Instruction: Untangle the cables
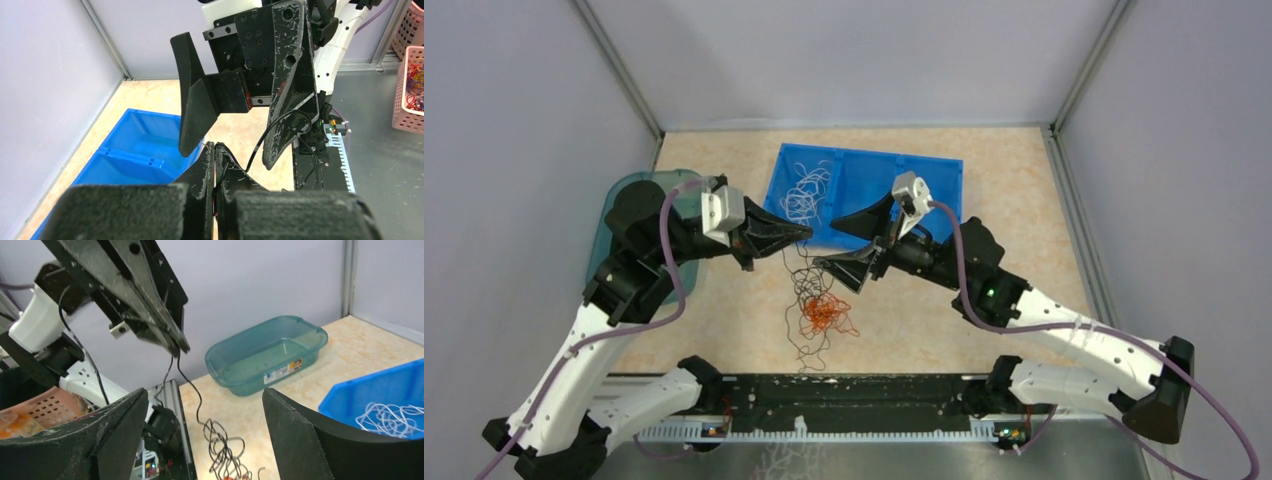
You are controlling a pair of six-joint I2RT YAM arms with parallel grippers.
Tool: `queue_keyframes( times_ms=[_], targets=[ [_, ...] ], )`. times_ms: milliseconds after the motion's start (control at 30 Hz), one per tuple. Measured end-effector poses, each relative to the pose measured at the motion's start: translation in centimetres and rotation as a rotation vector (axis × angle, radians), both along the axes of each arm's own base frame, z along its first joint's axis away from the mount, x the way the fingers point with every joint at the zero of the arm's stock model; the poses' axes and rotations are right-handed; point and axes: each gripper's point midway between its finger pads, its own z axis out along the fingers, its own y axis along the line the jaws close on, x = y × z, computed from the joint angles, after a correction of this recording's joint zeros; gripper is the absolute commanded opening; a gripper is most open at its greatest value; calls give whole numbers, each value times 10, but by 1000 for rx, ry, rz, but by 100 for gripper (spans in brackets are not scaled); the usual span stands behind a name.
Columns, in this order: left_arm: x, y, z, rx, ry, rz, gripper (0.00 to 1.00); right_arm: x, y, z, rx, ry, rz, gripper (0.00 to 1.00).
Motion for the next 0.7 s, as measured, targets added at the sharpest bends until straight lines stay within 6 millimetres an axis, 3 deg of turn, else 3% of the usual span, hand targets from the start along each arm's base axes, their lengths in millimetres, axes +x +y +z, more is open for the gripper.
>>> queue_keyframes(
  times_ms=[167, 333, 700],
  targets=[
    [-2, -1, 11, 1, -8, -14, 0, -5, -14, -1, -15, -28, -16, 78],
    [-3, -2, 18, 1, -10, -26, 0, -3, -16, -22, -50, -17, -35, 69],
    [-5, -3, 25, -3, -12, -44, 0, 7, 8, -51, -103, -1, -9, 66]
  ],
)
